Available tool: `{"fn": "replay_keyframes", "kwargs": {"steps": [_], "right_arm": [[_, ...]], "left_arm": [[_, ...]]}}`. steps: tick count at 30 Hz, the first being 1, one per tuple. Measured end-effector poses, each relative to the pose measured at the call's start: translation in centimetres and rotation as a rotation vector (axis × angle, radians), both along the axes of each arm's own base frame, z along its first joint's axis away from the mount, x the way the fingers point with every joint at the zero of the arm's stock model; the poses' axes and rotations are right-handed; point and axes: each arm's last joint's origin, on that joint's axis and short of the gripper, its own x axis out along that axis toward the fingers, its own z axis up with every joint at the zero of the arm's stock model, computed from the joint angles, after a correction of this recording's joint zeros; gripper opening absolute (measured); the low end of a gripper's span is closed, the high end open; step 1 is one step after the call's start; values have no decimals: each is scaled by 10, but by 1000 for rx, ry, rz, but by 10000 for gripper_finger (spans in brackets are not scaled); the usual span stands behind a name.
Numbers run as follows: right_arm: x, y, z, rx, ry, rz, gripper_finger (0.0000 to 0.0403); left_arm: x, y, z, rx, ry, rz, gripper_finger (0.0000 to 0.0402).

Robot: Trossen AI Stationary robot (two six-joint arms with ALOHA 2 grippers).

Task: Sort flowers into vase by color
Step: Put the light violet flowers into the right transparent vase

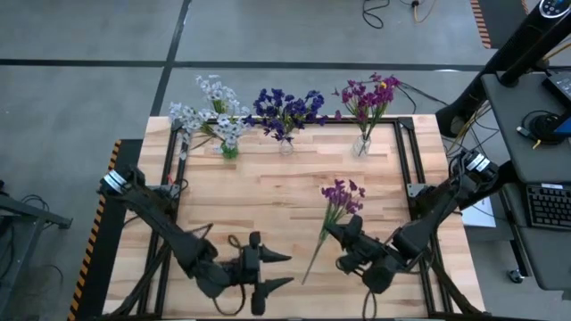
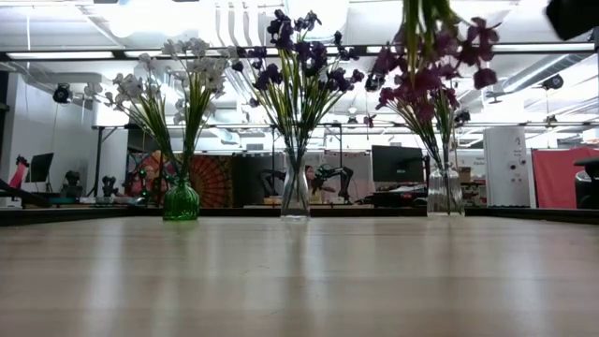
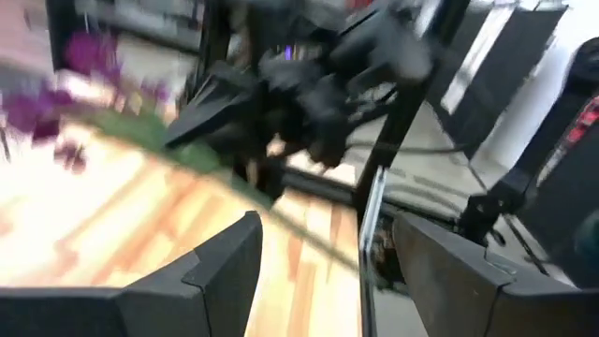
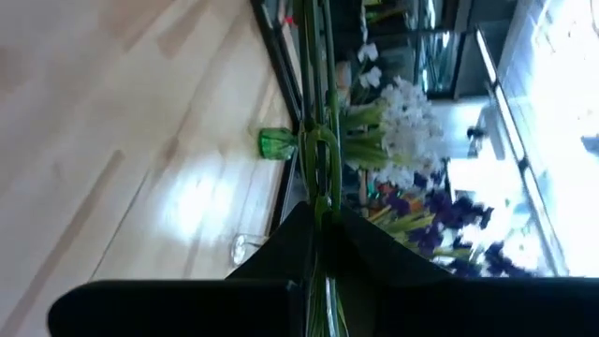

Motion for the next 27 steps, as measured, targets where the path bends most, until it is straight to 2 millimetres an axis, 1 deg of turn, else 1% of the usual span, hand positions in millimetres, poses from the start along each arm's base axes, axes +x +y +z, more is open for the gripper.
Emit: {"fn": "replay_keyframes", "kwargs": {"steps": [3,7,9,14,17,22,27], "right_arm": [[-6,6,-1,-59,41,44,27],[-11,12,-2,-80,52,75,27],[-13,13,-4,-86,58,84,27],[-15,16,-14,-147,104,106,27],[-15,18,-23,-201,142,108,27],[-14,19,-37,-321,145,39,27],[-13,22,-44,-377,150,24,27]], "left_arm": [[6,14,-4,-61,81,-39,224],[19,29,-7,-126,114,-88,224],[26,35,-11,-134,135,-113,224],[41,49,-22,-132,166,-96,224],[45,51,-29,-132,183,-109,224],[50,49,-36,-138,186,-112,224],[53,48,-44,-142,205,-105,224]]}}
